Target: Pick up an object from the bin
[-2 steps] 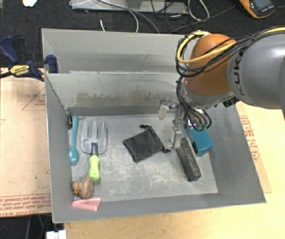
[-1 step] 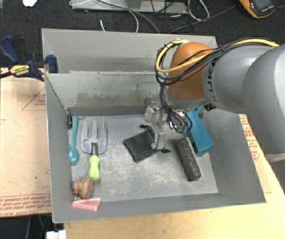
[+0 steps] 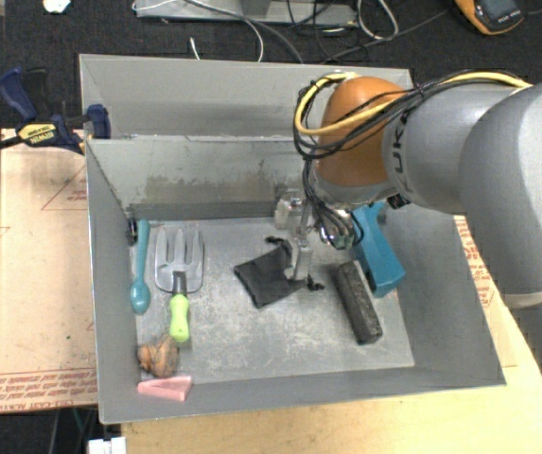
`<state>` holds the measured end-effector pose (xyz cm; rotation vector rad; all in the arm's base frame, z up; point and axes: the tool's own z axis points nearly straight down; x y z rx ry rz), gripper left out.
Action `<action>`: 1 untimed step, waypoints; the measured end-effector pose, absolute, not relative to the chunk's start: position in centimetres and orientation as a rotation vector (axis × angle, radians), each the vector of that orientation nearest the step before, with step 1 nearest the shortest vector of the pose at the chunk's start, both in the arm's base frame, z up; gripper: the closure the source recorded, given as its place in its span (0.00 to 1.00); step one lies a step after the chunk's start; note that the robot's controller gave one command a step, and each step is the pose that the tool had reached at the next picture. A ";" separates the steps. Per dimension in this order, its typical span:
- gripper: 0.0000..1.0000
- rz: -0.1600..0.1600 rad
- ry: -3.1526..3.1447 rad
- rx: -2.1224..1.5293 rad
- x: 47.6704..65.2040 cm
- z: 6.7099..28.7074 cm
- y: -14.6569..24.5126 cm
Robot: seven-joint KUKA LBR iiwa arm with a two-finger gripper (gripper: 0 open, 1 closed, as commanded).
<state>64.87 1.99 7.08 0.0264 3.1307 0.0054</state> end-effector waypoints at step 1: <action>0.00 0.007 3.108 0.410 63.7 7.0 1.7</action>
Offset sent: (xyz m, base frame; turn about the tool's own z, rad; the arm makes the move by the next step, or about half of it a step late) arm -0.0338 -0.0170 -0.0008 0.1653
